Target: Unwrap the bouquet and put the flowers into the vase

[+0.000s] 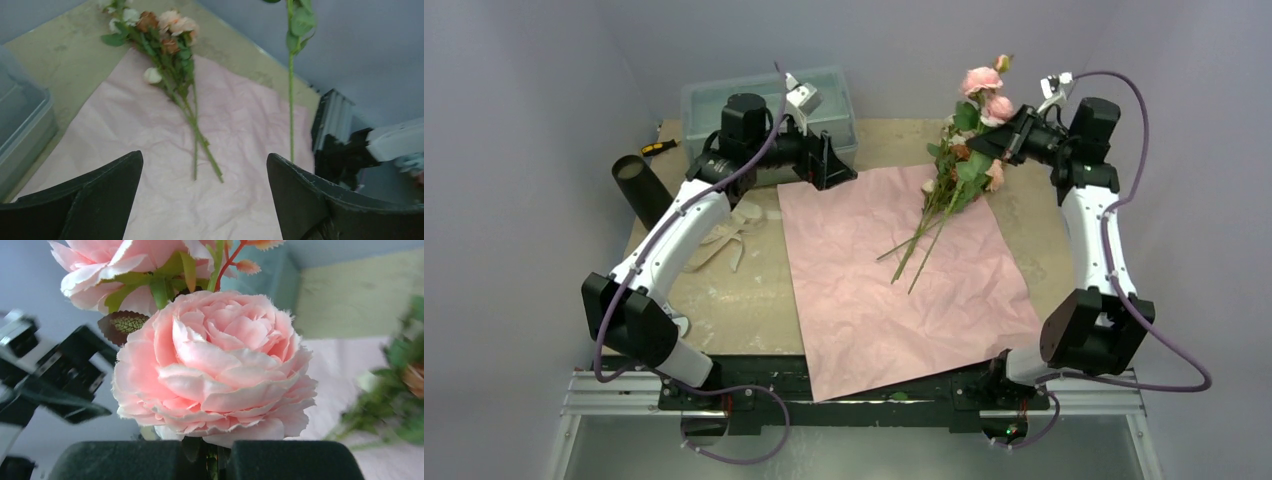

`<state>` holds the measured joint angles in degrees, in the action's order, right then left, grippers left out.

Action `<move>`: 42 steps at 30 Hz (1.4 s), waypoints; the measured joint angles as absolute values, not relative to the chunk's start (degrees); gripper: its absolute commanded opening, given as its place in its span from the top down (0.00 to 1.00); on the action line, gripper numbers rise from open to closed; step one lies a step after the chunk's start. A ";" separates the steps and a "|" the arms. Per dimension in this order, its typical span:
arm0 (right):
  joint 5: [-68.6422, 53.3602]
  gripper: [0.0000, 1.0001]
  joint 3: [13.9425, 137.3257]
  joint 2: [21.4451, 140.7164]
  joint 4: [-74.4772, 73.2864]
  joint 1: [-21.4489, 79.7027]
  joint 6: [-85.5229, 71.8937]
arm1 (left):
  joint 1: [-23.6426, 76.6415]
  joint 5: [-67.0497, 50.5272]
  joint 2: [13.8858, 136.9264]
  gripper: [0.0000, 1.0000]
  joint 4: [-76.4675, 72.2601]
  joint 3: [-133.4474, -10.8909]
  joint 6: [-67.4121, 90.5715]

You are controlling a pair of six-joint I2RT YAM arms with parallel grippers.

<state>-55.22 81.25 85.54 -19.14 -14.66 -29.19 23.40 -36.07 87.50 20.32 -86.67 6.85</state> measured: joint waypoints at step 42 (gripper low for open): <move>-63.81 0.35 87.64 85.01 -4.10 21.50 -23.46 | 23.29 -58.28 91.48 1.00 -43.07 -81.43 62.43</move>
<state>-63.81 87.64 85.01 -4.10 21.50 -23.46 23.29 -58.28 91.48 -43.07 -81.43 62.43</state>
